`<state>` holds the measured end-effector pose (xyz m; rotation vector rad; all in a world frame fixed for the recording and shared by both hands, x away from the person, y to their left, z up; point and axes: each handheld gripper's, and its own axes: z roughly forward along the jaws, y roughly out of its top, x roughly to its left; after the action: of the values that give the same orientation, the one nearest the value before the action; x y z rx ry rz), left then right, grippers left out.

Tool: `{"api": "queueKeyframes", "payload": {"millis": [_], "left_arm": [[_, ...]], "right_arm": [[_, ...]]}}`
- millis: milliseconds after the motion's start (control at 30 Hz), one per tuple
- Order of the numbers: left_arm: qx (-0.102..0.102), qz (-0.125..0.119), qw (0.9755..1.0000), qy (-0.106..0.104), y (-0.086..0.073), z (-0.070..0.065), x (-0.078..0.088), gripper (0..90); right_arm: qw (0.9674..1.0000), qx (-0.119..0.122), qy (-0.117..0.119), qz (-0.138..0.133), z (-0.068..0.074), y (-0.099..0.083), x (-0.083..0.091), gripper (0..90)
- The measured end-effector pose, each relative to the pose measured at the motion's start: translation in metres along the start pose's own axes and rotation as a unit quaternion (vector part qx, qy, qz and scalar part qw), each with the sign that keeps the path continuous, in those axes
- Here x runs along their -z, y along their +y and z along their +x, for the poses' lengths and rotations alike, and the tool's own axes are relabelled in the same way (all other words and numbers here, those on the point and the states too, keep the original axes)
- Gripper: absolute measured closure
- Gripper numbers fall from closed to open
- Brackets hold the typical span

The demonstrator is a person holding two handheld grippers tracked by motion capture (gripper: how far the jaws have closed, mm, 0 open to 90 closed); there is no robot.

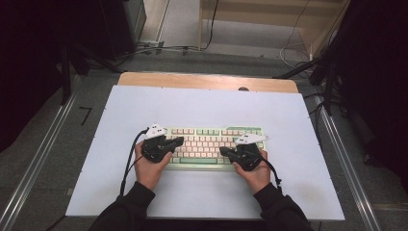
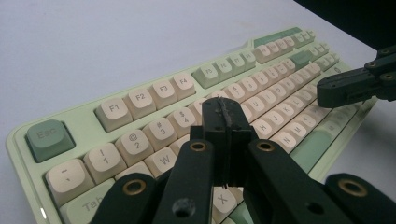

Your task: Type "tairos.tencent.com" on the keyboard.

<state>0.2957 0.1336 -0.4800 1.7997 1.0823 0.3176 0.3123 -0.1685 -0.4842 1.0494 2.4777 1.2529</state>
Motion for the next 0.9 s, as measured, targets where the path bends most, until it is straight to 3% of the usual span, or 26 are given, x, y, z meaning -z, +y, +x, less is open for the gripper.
{"api": "queueKeyframes", "payload": {"millis": [900], "left_arm": [[-0.008, 0.02, 0.9995, -0.022, -0.0084, -0.0066, 0.0083, 90.0]], "right_arm": [[0.9999, -0.002, -0.002, -0.011, -0.0001, 0.0037, 0.0022, 88.0]]}}
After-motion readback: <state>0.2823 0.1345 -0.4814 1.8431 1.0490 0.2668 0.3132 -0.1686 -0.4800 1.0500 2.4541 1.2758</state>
